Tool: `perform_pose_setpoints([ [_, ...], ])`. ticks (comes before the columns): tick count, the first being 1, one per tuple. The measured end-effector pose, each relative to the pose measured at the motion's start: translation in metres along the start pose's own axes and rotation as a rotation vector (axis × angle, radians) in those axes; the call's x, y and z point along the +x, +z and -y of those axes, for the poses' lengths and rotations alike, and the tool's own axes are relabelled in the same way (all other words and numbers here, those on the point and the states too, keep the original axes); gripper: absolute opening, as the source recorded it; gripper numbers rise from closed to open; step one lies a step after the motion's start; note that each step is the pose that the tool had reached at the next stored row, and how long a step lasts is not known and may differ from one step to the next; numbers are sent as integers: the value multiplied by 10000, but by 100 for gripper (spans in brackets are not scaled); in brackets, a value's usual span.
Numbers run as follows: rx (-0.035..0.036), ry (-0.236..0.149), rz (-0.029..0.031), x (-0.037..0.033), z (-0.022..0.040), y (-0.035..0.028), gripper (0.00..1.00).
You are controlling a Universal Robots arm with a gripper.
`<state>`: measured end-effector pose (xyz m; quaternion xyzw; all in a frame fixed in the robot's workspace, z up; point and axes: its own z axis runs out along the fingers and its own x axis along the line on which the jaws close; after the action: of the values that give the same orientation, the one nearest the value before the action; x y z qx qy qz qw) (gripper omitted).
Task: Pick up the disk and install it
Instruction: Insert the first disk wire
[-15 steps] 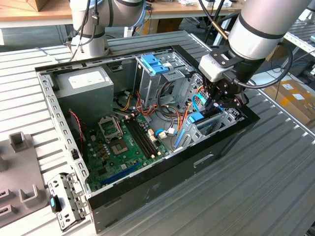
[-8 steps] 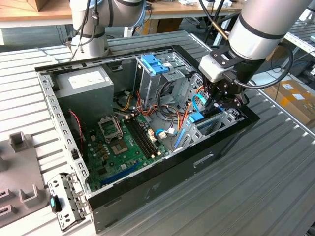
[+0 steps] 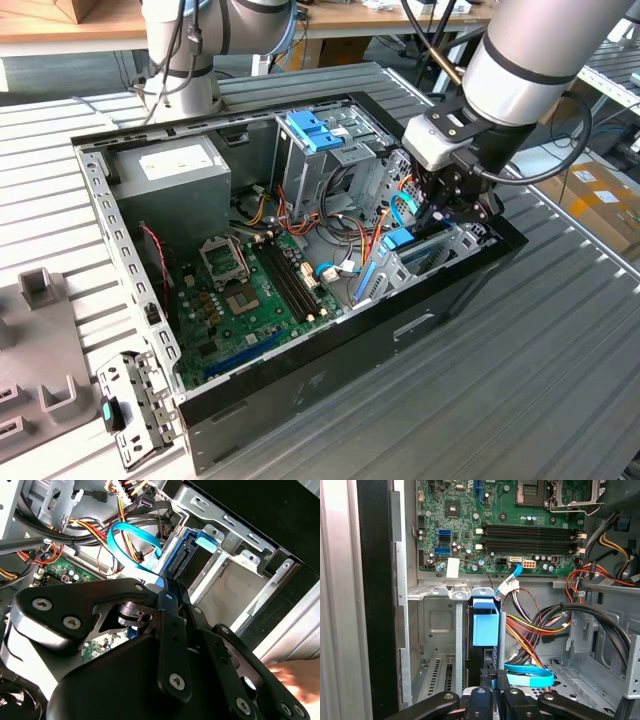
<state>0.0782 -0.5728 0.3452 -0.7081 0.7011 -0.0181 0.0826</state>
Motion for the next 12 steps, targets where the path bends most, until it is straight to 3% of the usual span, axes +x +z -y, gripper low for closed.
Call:
perform_pose_setpoints([
  [11,0,-1,-3,3,-4,31,16],
  [12,0,0,-2,3,-4,31,23],
])
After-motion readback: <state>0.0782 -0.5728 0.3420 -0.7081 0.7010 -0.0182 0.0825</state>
